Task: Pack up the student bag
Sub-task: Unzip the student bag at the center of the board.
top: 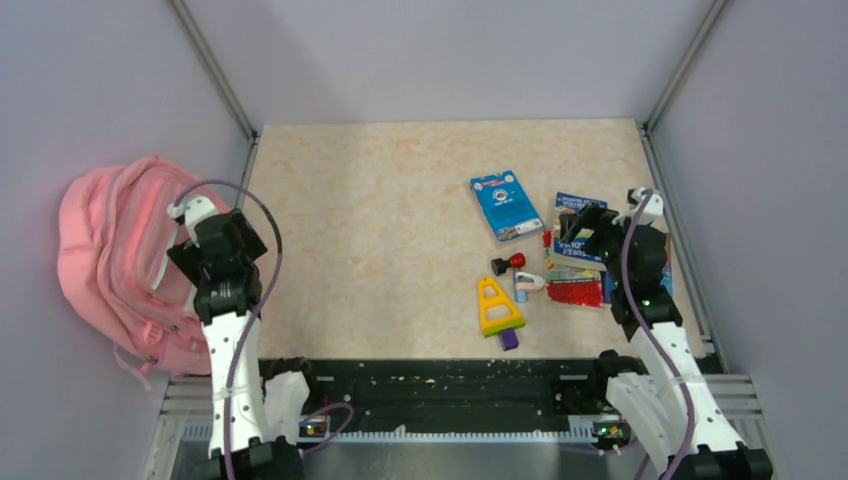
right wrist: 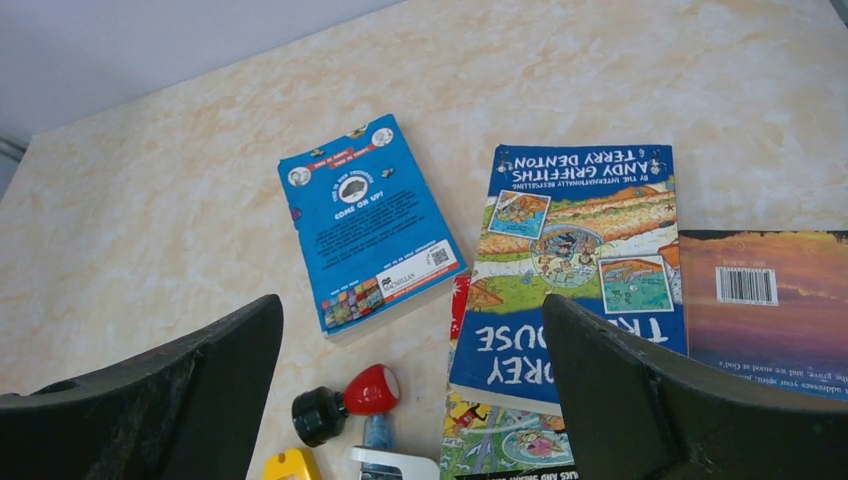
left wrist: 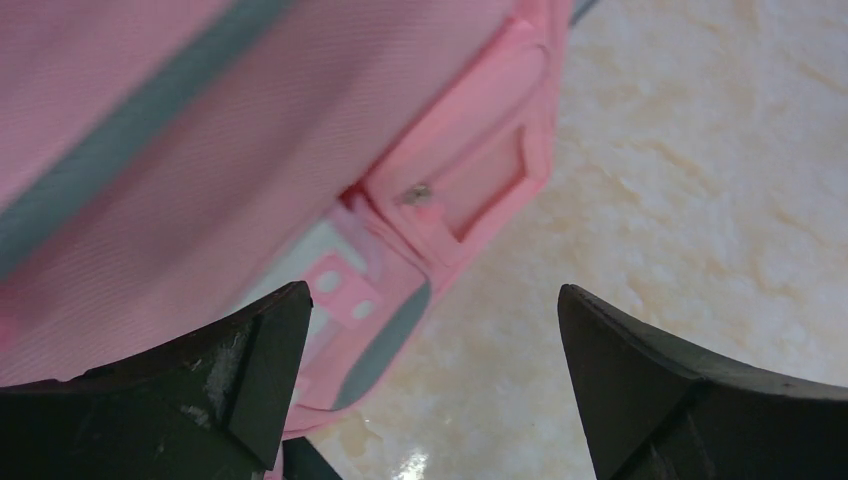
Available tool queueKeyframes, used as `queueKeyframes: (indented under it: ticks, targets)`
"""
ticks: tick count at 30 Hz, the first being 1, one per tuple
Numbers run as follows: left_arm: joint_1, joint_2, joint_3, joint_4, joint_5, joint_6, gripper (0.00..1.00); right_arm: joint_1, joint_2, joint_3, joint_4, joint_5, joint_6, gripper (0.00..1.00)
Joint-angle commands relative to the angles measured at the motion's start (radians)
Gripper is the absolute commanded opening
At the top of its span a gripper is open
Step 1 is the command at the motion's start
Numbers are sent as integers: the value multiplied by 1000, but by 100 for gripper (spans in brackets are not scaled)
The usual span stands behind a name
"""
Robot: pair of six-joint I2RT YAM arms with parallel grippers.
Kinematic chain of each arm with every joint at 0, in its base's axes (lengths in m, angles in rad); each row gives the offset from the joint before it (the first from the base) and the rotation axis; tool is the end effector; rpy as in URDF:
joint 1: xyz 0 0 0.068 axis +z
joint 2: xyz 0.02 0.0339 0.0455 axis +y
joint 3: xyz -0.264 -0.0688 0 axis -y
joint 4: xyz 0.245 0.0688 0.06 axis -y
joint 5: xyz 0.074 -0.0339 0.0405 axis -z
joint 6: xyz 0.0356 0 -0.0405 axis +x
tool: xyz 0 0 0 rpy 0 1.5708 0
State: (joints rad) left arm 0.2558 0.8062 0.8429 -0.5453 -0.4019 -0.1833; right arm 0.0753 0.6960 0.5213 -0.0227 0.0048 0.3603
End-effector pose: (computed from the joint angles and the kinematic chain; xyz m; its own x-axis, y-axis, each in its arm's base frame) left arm 0.1640 0.0573 0.3210 -0.3605 -0.2677 -0.8935 -0.6398 0.7680 0.0281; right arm 0.1761 0.0131 0.2778 -0.2079 0.3379 -0.9179 0.0029 0.9387 0.3448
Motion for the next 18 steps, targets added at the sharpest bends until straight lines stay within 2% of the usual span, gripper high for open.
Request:
queueKeyframes:
  ticks: [1, 11, 18]
  targets:
    - [55, -112, 38, 49, -175, 18, 98, -7, -6, 13, 46, -50, 5, 99]
    - [54, -311, 21, 76, -292, 64, 98, -8, -55, 10, 32, -45, 11, 99]
    - [56, -235, 52, 83, -438, 72, 98, -8, -57, 8, 27, -32, 4, 99]
